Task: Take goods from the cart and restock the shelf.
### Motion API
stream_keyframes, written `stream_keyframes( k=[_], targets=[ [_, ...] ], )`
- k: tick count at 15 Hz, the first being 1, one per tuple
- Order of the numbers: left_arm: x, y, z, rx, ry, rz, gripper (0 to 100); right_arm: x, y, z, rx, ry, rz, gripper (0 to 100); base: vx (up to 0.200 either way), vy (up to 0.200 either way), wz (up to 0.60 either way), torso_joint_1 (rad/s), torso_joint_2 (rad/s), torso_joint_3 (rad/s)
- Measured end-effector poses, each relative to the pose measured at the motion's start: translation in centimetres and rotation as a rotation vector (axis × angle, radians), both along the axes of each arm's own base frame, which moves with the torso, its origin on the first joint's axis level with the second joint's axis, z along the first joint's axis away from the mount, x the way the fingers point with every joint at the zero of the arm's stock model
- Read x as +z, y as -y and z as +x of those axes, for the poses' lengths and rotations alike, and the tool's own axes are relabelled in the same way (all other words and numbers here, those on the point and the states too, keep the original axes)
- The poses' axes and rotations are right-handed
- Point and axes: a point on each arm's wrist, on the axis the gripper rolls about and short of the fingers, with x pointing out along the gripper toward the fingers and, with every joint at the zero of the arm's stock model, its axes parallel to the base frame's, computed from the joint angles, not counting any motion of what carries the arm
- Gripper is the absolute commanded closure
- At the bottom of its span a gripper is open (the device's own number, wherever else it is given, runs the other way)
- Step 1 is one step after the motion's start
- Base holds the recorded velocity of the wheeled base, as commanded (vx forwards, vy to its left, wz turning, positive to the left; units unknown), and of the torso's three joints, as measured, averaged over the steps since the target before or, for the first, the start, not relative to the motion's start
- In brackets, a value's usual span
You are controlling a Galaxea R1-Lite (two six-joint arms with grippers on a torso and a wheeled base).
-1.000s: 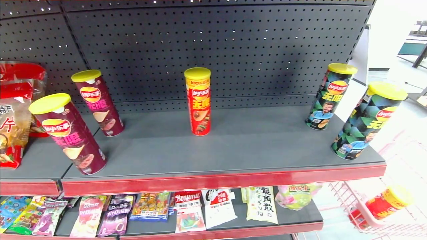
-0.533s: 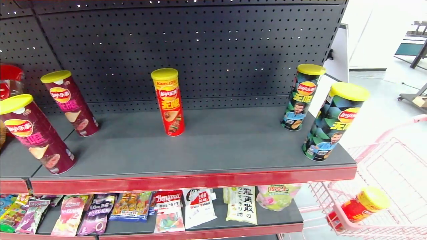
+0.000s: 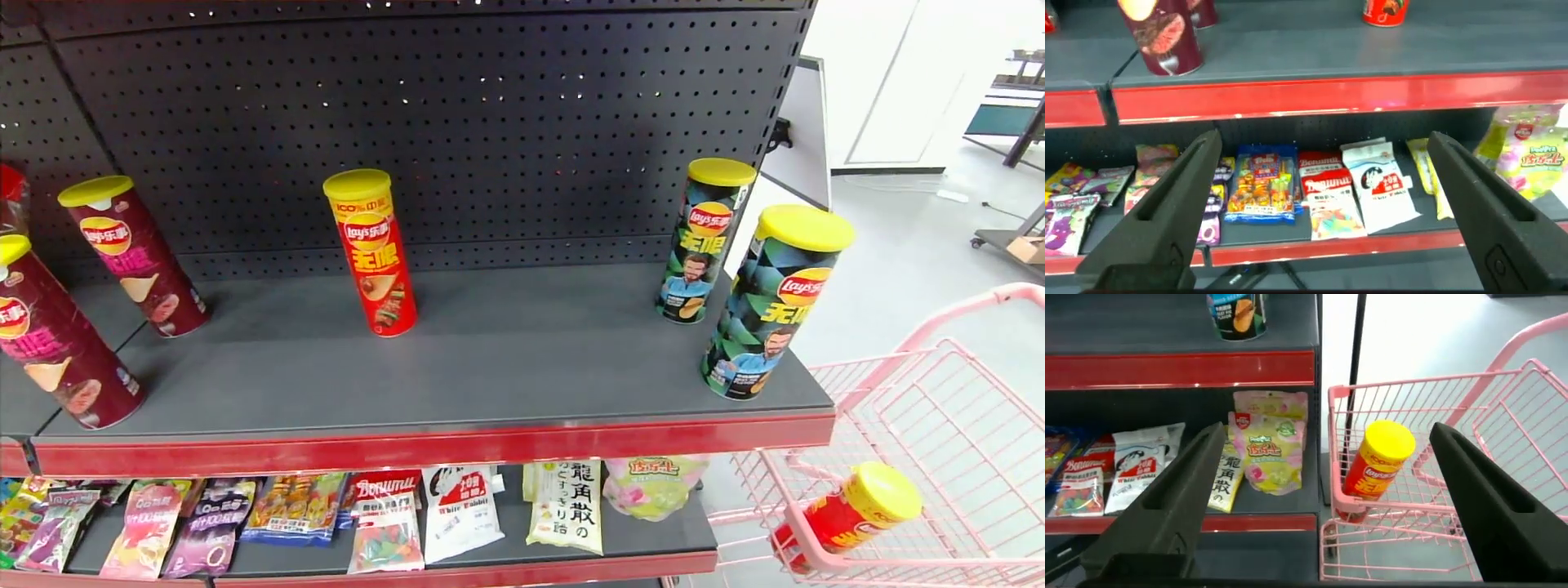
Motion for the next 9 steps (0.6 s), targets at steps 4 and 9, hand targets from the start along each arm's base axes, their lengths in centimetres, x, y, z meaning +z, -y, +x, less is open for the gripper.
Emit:
stream_keyframes(
  k=[4,9],
  targets=[
    [-0.01,0.0,0.0,0.0,-0.001,-0.001,0,0.01,0.0,0.0,0.0,0.001,0.001,0,0.0,0.0,-0.6,0.0,0.0,0.005],
    [0.0,0.0,0.0,0.0,0.0,-0.001,0,0.0,0.0,0.0,-0.001,0.0,0.002,0,0.0,0.0,-0.12,0.0,0.0,0.0]
  ],
)
